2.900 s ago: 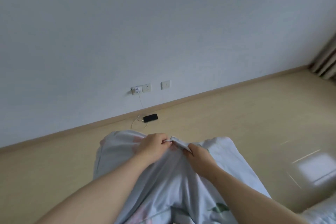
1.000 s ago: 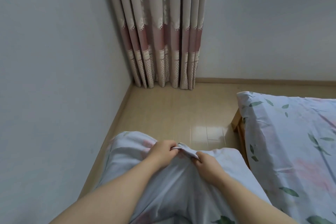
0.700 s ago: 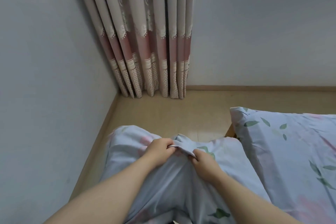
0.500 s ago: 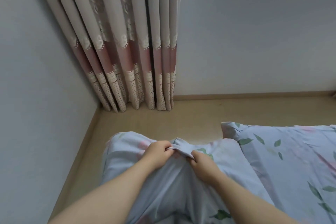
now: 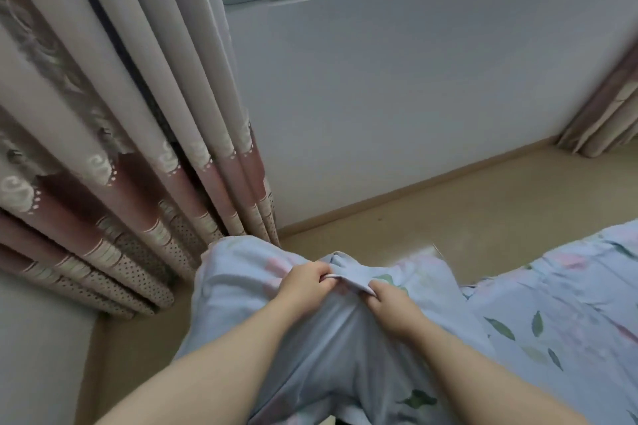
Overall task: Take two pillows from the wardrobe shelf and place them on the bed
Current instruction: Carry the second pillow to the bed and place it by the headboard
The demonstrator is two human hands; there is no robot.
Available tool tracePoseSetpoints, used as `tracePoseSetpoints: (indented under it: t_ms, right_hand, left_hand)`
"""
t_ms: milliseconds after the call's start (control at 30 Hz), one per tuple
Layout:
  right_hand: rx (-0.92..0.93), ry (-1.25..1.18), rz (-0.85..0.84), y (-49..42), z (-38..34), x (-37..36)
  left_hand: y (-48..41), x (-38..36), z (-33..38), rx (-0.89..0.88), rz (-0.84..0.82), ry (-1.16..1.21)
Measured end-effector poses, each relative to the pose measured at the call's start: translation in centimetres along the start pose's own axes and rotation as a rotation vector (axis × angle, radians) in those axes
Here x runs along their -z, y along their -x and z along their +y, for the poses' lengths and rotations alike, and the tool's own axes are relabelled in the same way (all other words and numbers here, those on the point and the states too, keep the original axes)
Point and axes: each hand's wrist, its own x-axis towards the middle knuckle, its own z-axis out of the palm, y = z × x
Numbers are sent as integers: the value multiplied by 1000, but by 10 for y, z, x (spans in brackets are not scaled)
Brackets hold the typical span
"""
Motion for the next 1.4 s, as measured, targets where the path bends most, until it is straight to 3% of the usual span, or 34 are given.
tracePoseSetpoints:
  t_ms: [267, 567, 833, 1100, 1400]
  right_hand:
    - [-80, 1, 61, -149, 32, 105]
    - [-160, -17, 177, -247, 80, 240]
    - [-371, -123, 301, -346, 156, 346]
    - [-541, -291, 438, -379, 232, 439]
    - [-671, -380, 465, -376, 349, 528]
  left_hand:
    - [-178, 41, 73, -37, -16, -72]
    - [-345, 54, 179, -206, -121, -92]
    - [-515, 39, 281, -303, -236, -56]
    - [-611, 4, 403, -460, -404, -83]
    - [-671, -72, 533, -513, -513, -106]
